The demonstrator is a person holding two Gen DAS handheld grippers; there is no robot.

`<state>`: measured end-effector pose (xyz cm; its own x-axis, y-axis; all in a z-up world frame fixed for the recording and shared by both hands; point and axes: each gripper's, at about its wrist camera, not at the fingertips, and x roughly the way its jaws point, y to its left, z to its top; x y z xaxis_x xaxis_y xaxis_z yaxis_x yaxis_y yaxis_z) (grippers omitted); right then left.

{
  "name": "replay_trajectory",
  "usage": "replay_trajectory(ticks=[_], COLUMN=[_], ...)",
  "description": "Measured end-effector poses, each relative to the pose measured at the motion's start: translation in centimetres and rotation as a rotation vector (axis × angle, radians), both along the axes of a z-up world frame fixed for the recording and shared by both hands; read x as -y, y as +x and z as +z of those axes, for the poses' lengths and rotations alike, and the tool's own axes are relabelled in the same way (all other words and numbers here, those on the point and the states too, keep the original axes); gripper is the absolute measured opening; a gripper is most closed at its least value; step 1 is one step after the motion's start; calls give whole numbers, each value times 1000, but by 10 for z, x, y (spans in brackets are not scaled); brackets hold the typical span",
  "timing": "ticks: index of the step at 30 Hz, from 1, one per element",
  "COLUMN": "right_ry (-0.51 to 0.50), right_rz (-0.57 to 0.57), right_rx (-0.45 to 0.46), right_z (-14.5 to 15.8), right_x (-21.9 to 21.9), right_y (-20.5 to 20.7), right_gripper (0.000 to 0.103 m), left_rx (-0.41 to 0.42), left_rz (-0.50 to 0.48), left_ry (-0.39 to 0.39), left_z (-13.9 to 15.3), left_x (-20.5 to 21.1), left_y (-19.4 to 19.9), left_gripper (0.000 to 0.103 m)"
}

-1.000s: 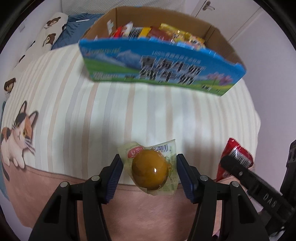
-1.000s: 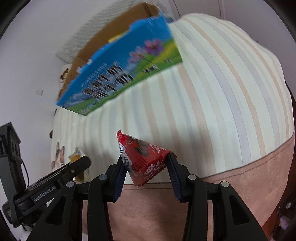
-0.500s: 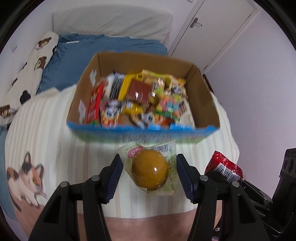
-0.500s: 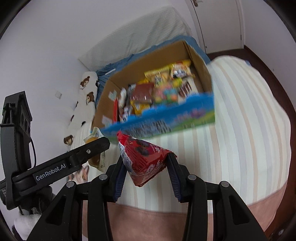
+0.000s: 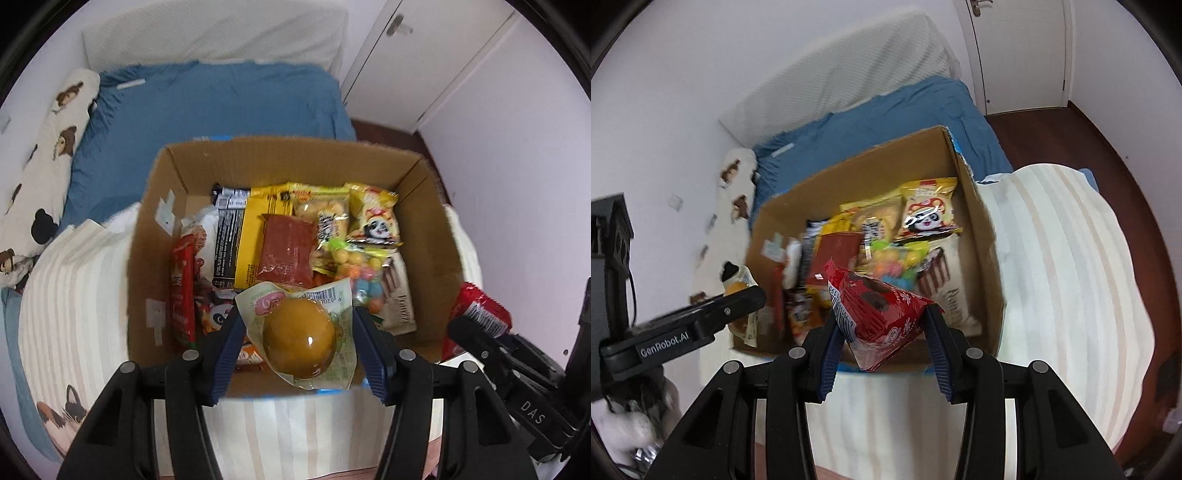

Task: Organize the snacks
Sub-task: 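Carry the jelly cup and chocolate packet into the box and open both tools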

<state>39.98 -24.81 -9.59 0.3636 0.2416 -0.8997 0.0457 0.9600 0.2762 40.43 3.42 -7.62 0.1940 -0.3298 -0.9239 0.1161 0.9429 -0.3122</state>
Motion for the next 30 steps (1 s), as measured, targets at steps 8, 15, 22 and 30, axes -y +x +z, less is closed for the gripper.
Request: replay_trajectory(ticks=[8, 15, 22, 30], right_ry=[-55, -116, -144, -163], right_rz=[17, 9, 43, 17], right_rx=[-105, -247, -266, -254], right_z=[-40, -67, -63, -54], right_x=[0, 1, -15, -14], right_y=[27, 37, 43, 41], right_gripper=[46, 60, 93, 94], left_rx=[-130, -259, -229, -192], left_rz=[-48, -53, -31, -6], left_ry=[54, 92, 122, 133], left_z=[-54, -85, -79, -63], left_x=[13, 12, 3, -10], left_y=[18, 20, 20, 15], left_gripper=[56, 59, 91, 92])
